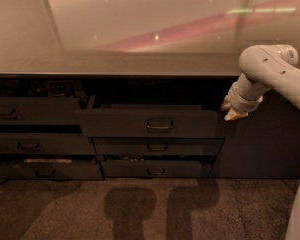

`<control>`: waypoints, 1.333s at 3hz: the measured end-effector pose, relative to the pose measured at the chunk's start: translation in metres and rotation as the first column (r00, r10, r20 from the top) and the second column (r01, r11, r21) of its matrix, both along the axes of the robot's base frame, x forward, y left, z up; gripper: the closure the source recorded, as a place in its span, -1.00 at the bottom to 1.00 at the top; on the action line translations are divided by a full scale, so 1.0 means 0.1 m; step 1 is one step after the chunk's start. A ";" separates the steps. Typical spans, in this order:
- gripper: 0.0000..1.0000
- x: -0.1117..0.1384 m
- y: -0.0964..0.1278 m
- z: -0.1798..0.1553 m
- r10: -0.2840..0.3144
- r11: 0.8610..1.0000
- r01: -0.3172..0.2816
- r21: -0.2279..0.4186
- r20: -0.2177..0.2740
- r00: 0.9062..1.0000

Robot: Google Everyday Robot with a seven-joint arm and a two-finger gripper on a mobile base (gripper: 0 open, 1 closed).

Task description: Open top drawer

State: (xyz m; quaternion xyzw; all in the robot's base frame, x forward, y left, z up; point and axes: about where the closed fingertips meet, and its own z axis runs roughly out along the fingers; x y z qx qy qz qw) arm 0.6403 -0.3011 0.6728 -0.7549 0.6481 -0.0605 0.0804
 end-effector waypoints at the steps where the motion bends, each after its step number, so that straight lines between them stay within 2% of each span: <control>1: 1.00 0.00 0.00 0.02 0.000 1.000 0.000 0.000 0.000 1.000; 4: 1.00 -0.12 -0.02 -0.01 0.013 1.000 -0.013 0.003 0.004 1.000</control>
Offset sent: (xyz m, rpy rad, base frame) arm -0.2418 -0.0451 -0.1831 0.0692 -0.0782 0.2702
